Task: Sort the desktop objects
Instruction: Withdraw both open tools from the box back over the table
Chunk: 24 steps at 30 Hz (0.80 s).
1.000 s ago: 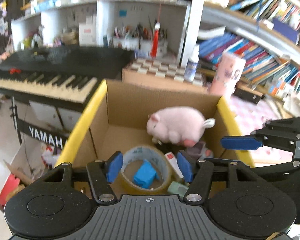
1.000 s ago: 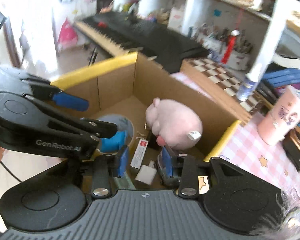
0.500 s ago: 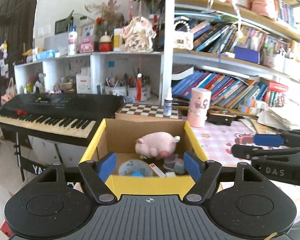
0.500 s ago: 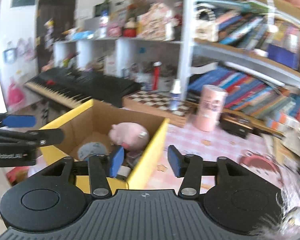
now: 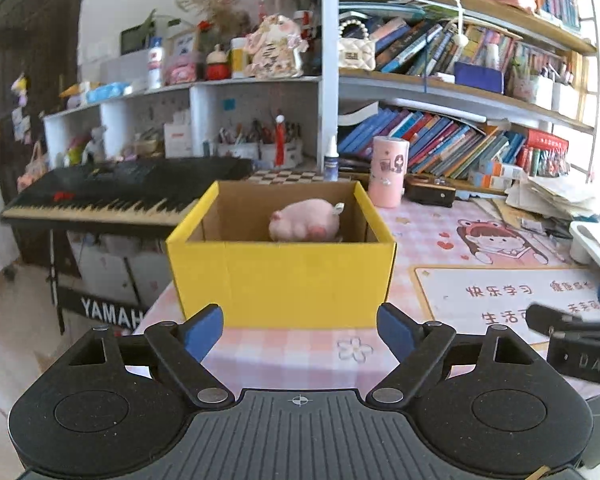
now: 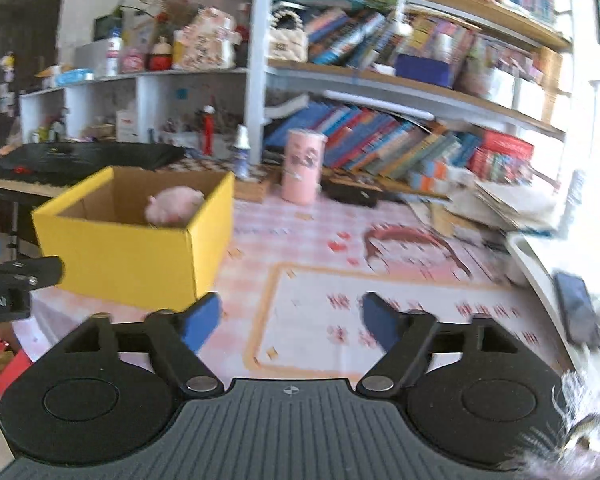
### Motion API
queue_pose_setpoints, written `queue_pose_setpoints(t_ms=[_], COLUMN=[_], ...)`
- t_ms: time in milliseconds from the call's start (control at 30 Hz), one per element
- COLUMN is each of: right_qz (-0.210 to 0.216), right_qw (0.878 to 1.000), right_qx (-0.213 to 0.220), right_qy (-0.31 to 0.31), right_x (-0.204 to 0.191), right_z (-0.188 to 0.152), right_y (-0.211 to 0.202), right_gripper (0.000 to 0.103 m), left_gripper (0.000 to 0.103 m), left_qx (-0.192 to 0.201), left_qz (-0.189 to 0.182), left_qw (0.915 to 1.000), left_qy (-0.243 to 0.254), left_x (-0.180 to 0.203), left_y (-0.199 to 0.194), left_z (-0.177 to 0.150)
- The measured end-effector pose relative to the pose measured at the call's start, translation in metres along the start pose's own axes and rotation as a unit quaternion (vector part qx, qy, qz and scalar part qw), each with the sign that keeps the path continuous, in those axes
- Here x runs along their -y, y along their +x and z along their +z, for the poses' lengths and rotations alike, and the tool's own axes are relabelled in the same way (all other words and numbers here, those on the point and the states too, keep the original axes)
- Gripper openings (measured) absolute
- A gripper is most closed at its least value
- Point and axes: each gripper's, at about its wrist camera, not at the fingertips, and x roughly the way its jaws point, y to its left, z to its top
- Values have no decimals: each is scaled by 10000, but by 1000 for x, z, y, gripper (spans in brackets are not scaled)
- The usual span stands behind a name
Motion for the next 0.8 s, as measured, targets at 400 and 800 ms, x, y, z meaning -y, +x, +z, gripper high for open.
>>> queue_pose_setpoints(t_ms=[400, 800], right_qz=[-343, -368], right_qw=[9975, 9964], right_qx=[-447, -582], right_qy=[420, 500], right_x=[13, 20], right_z=[-39, -44], right_y=[-18, -18], right_gripper=[103, 103], left_gripper=[91, 92], left_qx=[-285, -447], left_qz=[-22, 39], left_qw=[9995, 9986], left_qy=[102, 268], left_x=[14, 25], left_y=[-7, -1], left_z=[-21, -24])
